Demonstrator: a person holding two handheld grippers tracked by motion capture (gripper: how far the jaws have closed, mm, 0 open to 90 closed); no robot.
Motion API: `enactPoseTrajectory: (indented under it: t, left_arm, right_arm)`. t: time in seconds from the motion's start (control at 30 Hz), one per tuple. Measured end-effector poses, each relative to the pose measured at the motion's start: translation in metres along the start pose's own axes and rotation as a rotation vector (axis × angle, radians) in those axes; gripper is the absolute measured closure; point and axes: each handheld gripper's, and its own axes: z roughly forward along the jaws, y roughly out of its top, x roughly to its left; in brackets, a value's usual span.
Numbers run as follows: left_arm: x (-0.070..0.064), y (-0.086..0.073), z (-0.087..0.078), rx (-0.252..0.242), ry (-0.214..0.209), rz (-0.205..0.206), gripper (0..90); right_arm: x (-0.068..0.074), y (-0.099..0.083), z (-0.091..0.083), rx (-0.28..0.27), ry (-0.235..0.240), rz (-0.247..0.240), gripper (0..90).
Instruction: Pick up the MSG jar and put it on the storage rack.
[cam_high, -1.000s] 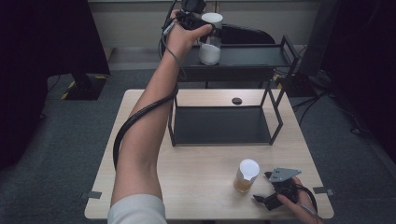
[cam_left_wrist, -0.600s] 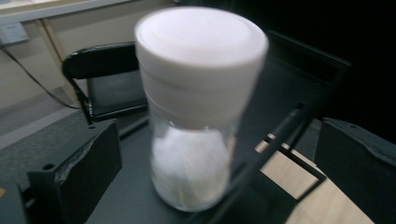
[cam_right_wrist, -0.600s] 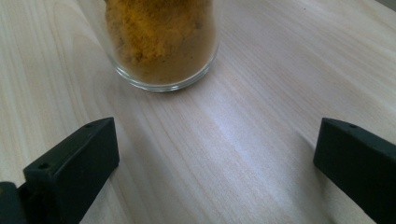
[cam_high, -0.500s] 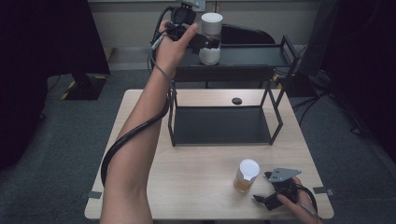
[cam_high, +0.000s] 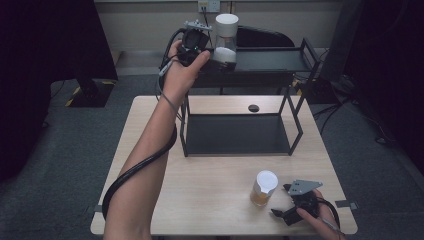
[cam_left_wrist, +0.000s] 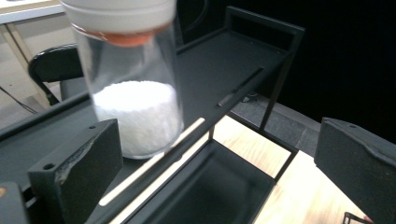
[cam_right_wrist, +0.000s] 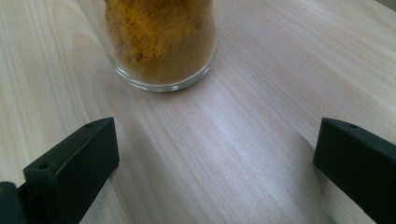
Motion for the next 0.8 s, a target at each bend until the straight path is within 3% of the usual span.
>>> enactPoseTrajectory:
  t: [0.27,0.8]
  left_arm:
    - [-0.005,-0.017,0.005,0.021,-0.022,0.023,1.2]
    - [-0.009,-0.055,0.01,0.026,-0.052,0.021,1.2]
  right_arm:
    - [0.0,0.0,0.0,0.0,0.0,-0.002,0.0]
    - [0.0,0.0,0.0,0.0,0.0,-0.001,0.0]
